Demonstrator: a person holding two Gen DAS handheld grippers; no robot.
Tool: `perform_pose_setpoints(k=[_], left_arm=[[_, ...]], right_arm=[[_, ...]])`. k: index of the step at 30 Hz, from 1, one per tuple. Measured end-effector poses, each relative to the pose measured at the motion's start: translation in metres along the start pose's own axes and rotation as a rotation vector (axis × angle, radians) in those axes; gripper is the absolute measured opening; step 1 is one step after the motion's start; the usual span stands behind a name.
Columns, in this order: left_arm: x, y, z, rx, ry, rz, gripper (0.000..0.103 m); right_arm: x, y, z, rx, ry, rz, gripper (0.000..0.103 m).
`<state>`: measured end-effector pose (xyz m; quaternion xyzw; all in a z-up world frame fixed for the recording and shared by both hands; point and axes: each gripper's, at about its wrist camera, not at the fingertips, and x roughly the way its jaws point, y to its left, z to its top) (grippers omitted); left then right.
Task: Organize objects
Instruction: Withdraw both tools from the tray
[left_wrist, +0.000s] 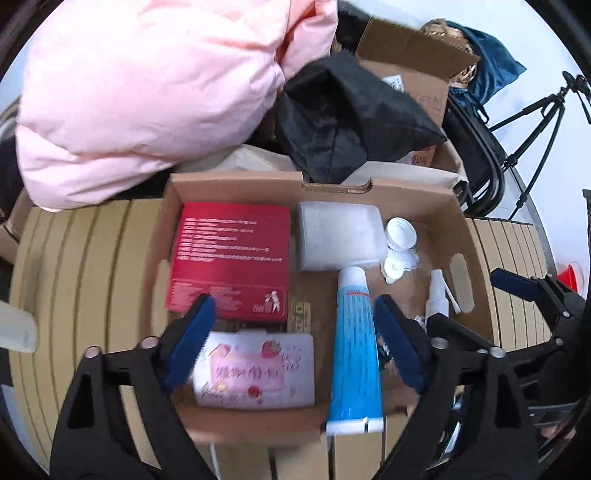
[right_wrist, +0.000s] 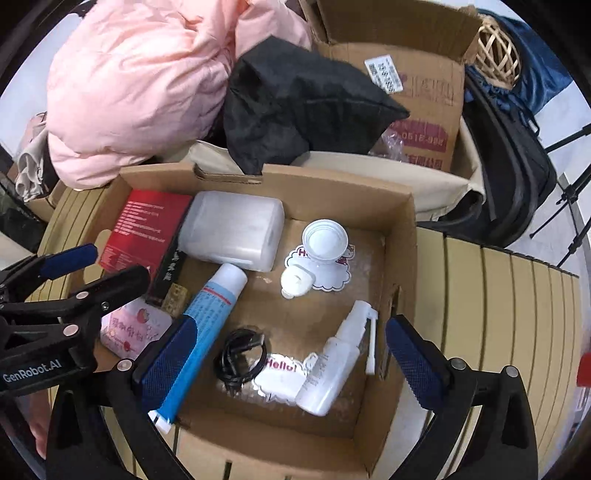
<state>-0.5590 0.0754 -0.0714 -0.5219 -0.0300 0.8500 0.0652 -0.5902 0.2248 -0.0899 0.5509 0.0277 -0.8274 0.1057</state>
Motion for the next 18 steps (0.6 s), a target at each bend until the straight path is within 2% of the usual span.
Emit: perform_pose_setpoints(k=[1,4,7,10,14,18], left_arm=[[-0.010,0.001,-0.005,0.001,-0.029,0.012,0.098],[-0.038,0.001,-0.028,0.021,-0.084,0.020,0.100],[-0.072,0.000,-0.060,0.041,-0.129,0.054,0.102],[-0.103,-0.001,-0.100,0.068,-0.191,0.044,0.103],[-0.139,0.003,-0.165,0.062,-0.245,0.075,0.103],[-0.165,0.011,-0.226,0.064,-0.298,-0.013,0.103]], right_arm=[[-0.006,0.001,-0.002,-0.003,-0.009,0.000,0.103],[-0.029,0.005,-0.016,-0.023,-0.054,0.000,0.103],[-0.060,0.008,-0.046,-0.041,-0.115,-0.033,0.103],[-0.098,0.009,-0.087,-0.050,-0.209,-0.017,0.103],[-0.141,0.017,-0.150,-0.062,-0.298,0.006,0.103],[-0.172,0.031,-0.219,-0.074,-0.376,0.025,0.103]])
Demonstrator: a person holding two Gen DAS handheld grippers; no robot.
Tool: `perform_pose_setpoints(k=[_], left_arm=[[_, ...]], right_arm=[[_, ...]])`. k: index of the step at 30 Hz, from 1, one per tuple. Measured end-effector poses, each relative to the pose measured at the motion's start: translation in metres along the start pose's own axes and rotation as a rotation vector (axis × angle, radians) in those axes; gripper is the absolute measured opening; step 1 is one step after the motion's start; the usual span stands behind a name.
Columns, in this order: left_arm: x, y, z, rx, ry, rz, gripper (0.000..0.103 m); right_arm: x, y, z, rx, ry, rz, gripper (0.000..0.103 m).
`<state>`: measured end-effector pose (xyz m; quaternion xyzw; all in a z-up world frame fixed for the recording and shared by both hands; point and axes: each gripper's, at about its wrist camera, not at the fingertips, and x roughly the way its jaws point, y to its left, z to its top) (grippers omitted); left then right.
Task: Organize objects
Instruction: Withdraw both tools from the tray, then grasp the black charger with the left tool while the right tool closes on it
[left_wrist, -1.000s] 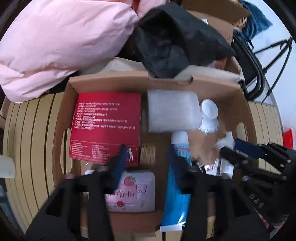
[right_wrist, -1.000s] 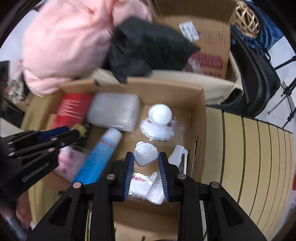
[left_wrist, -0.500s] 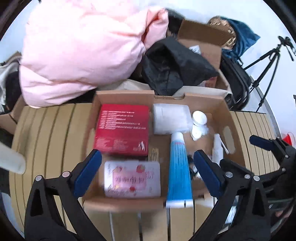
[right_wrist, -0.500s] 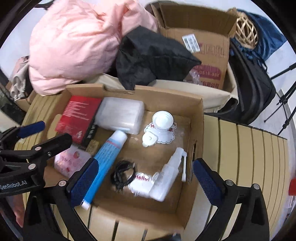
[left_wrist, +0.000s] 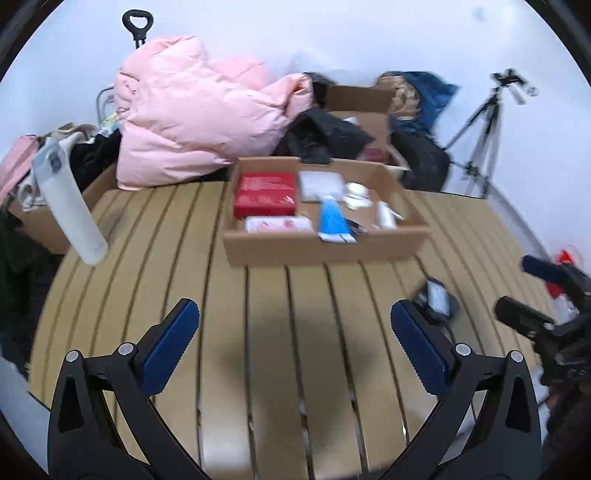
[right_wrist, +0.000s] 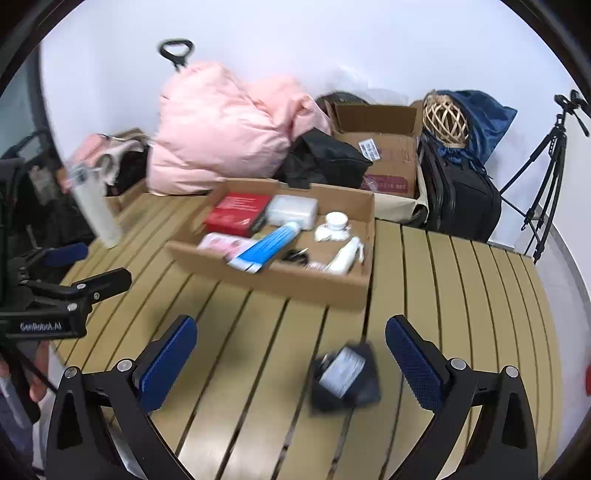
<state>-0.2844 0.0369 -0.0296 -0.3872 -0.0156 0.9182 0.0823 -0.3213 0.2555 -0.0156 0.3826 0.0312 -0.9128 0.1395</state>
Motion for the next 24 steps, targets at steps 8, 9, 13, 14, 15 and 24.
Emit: perform_pose_setpoints(k=[8,9,13,14,15,24], left_arm=[[-0.039,0.001,-0.075,-0.001,-0.100,0.005,0.103],[-0.034,0.000,-0.081,0.004,-0.069,0.014,0.103],[-0.025,-0.006,-0.089,0.026,-0.037,0.021,0.103],[-0.024,-0.007,-0.090,0.028,-0.034,0.017,0.103],[-0.023,-0.009,-0.092,0.032,-0.032,0.011,0.103],[0.036,-0.041,-0.076,0.039,0.027,-0.159,0.103]], right_arm=[[-0.033,0.014,-0.105,0.063,-0.036,-0.031,0.103],[-0.031,0.015,-0.112,0.059,-0.033,-0.049,0.103],[-0.022,0.016,-0.123,0.053,0.029,-0.052,0.103],[-0.024,0.014,-0.123,0.064,0.019,-0.039,0.103],[-0.026,0.013,-0.123,0.072,0.009,-0.032,0.103],[-0.009,-0.022,-0.105,0.183,0.022,-0.019,0.092]])
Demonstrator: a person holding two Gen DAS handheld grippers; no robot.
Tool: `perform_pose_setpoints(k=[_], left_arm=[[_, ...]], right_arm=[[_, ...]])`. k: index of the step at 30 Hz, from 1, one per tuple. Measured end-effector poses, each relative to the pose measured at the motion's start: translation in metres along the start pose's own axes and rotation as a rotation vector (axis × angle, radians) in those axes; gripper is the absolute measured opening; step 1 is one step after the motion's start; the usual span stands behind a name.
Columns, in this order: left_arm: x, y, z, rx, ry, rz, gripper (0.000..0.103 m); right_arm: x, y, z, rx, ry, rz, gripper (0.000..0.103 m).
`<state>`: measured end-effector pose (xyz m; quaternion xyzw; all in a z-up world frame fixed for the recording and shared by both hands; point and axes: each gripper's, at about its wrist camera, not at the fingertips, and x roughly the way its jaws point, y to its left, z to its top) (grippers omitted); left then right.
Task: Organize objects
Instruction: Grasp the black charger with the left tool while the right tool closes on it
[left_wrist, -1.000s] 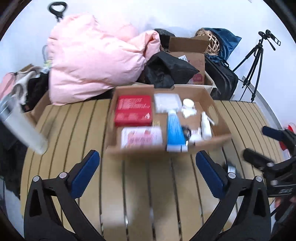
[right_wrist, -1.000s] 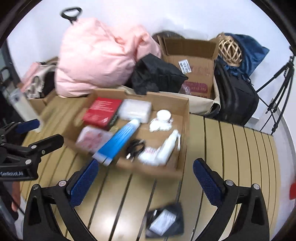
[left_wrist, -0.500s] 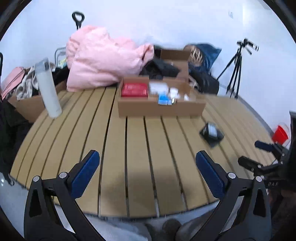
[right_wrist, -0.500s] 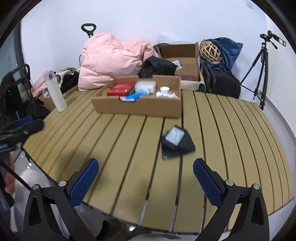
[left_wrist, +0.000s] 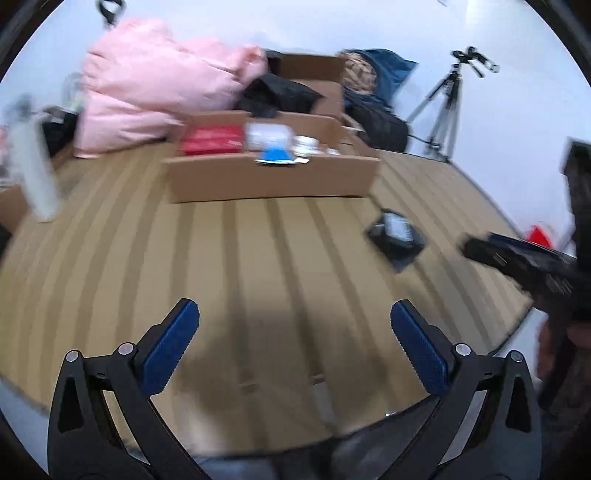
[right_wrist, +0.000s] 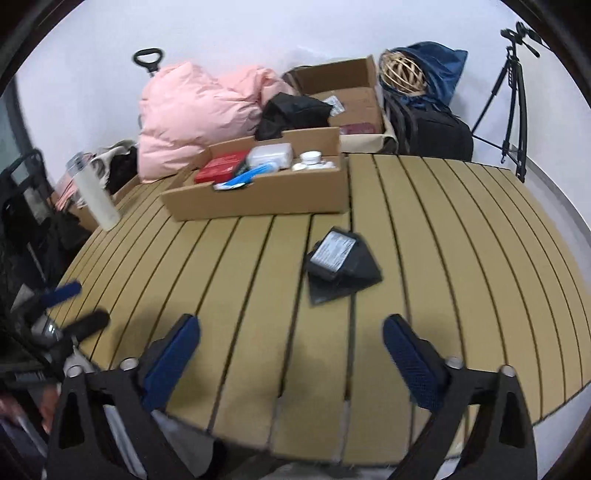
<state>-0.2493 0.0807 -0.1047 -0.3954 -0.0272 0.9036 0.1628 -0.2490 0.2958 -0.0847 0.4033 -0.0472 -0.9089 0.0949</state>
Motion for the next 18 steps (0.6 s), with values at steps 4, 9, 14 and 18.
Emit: perform_pose_setpoints(k=[4,9,14,18], left_arm=[[0.042,-0.025,0.022,0.032,-0.024,-0.057,0.101],[0.093,-0.044,0.039,-0.003,0.028,-0.130,0.084],[0.121,-0.049,0.028,0.004,0.127,-0.143,0.076],[0.115,-0.054,0.017,0.101,0.134,-0.098,0.076]], right_arm=[[0.037,-0.031,0.035,0.081,0.019,0.002,0.077],[0.097,-0.064,0.060,0.173,0.095,0.009,0.053],[0.129,-0.079,0.060,0.232,0.158,0.034,0.048],[0.128,-0.063,0.047,0.202,0.193,0.020,0.048]])
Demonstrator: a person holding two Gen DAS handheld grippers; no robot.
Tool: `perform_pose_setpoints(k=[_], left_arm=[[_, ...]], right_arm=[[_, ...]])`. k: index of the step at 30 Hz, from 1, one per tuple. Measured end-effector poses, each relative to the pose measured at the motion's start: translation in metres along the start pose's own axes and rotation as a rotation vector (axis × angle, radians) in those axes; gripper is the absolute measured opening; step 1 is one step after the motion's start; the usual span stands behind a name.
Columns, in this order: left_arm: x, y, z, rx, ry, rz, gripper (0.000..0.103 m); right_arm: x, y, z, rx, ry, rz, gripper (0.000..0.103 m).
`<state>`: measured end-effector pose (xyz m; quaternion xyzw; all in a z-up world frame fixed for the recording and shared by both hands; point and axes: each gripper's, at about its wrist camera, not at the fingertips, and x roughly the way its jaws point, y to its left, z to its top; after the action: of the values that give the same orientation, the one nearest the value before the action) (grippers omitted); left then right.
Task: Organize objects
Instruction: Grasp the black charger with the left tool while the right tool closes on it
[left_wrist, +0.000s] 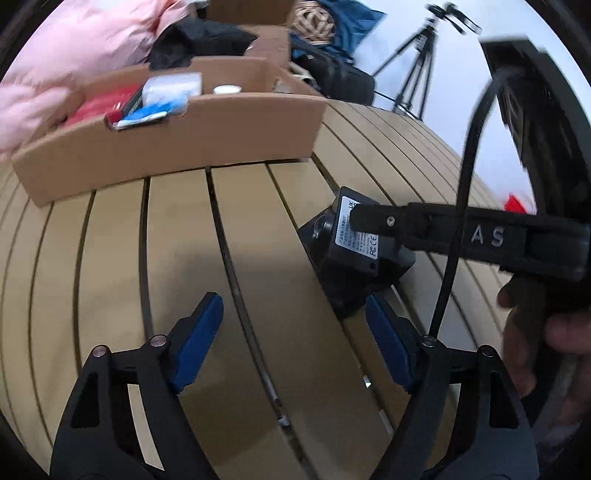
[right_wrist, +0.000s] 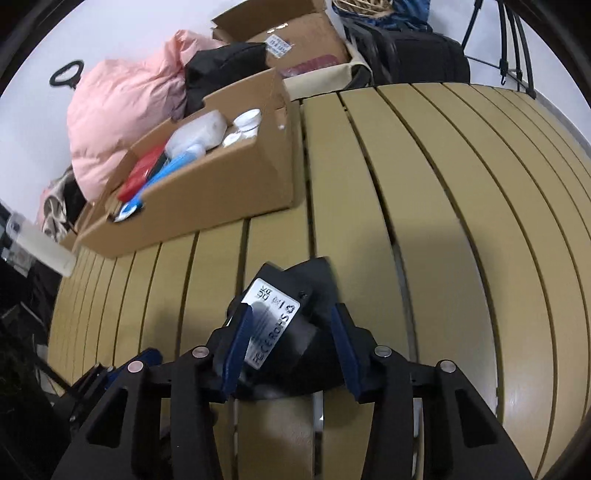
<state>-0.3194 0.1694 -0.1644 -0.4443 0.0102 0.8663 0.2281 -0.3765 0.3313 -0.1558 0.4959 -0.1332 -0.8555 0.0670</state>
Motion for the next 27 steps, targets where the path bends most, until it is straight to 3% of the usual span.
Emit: perform_pose_setpoints(k=[2,3,7,9,12,16,22,25,27], left_arm=[[0.000,0.002,-0.003,0.024,-0.006,0.052,0.076],[0.001,0.006,-0.003,0.006,0.002,0.042,0.076],[0.004,0.008,0.000,-0.072,0.002,-0.081,0.076],[0.009,-0.003,0.004,-0.029,-0.012,-0.080,0.075],[0.016,-0.013,0.007,0.021,-0.019,-0.100,0.067],[0.022,-0.022,0.007,0.046,-0.019,-0.141,0.048],[0.025,-0.022,0.010,0.030,-0.025,-0.159,0.046],[0.024,-0.022,0.011,0.024,-0.028,-0.156,0.037],[0.028,-0.022,0.017,0.035,-0.024,-0.159,0.036]], right_arm=[[-0.006,0.004,-0.006,-0.011,-0.012,-0.019,0.048],[-0.011,0.002,-0.008,0.006,-0.025,0.008,0.048],[-0.023,-0.013,-0.010,0.087,-0.046,0.142,0.048],[-0.019,-0.013,-0.011,0.080,-0.018,0.122,0.048],[-0.015,-0.017,-0.013,0.095,-0.003,0.125,0.047],[-0.007,-0.029,-0.012,0.131,0.029,0.154,0.047],[-0.005,-0.026,-0.010,0.101,0.029,0.117,0.048],[-0.005,-0.030,-0.008,0.115,0.030,0.124,0.048],[-0.005,-0.031,-0.008,0.115,0.028,0.123,0.048]])
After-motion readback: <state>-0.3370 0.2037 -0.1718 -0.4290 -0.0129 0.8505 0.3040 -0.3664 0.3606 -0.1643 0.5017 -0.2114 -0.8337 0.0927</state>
